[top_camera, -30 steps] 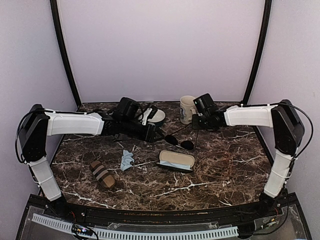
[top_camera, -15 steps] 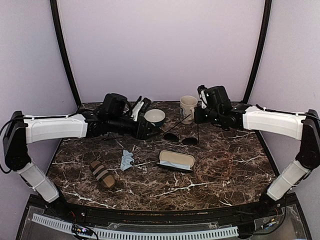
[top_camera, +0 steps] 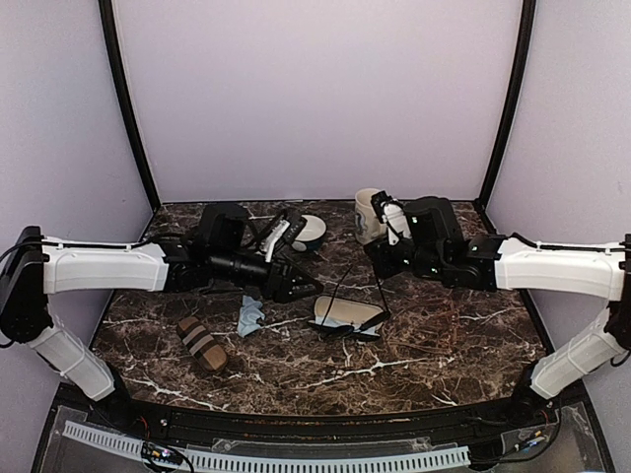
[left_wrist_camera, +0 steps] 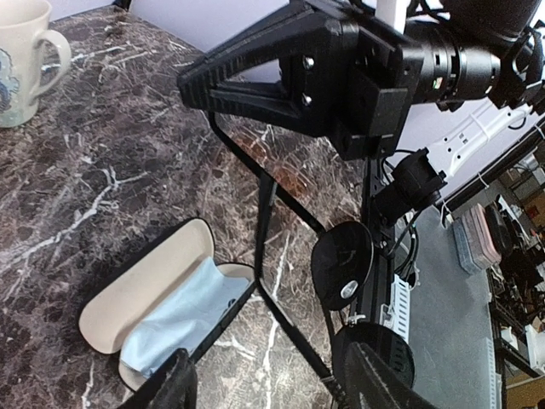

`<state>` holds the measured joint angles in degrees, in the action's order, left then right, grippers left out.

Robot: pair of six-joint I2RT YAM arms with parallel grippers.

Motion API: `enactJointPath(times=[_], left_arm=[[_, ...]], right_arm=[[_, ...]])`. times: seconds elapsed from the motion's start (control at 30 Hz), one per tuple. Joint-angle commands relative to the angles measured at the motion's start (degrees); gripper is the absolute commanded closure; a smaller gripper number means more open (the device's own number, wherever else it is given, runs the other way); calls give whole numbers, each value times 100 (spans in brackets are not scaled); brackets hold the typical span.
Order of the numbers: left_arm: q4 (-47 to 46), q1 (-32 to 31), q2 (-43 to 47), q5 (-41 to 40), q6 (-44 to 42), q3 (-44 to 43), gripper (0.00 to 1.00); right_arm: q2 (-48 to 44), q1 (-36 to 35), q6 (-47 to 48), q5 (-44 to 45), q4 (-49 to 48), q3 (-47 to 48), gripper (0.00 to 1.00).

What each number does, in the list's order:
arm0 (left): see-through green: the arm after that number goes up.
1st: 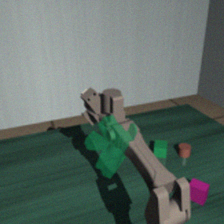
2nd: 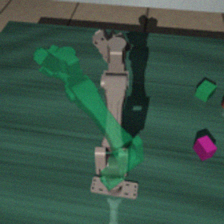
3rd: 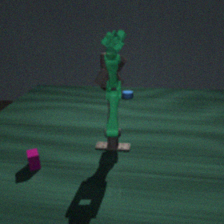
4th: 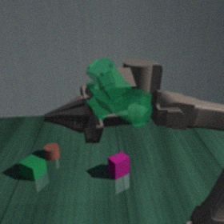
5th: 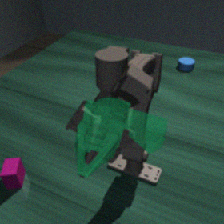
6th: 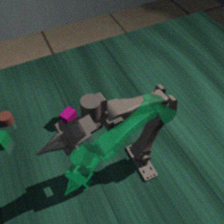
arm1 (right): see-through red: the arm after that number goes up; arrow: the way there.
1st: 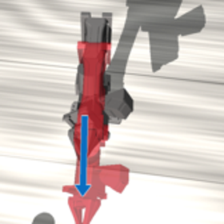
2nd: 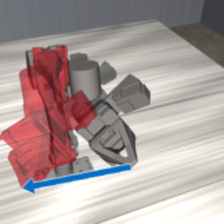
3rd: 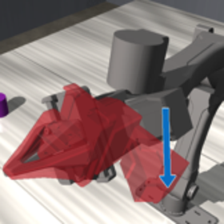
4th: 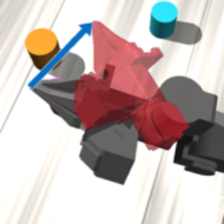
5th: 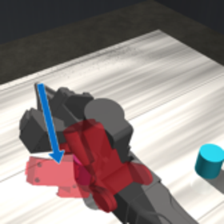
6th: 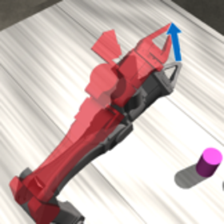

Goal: Organize the sunglasses
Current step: Fold the left temple of the sunglasses on the sunglasses.

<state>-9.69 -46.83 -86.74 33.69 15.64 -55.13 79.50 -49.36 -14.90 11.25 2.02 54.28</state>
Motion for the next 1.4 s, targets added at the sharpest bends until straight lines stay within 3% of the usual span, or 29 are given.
enactJointPath(times=[0.0, 0.2, 0.43, 1.37], left_arm=[[-263, -283, -210, -77, 21, -138, 42], [-122, -573, -532, -162, 38, -366, 64], [59, -674, -820, -85, -25, -548, 77], [969, -696, -1857, 1701, -667, -1366, 65]], right_arm=[[-137, -114, -93, -51, -378, -125, 100], [-84, -135, -172, -93, -419, -178, 100], [7, -160, -199, -165, -426, -153, 100], [-82, -328, -49, -648, -674, -407, 100]])
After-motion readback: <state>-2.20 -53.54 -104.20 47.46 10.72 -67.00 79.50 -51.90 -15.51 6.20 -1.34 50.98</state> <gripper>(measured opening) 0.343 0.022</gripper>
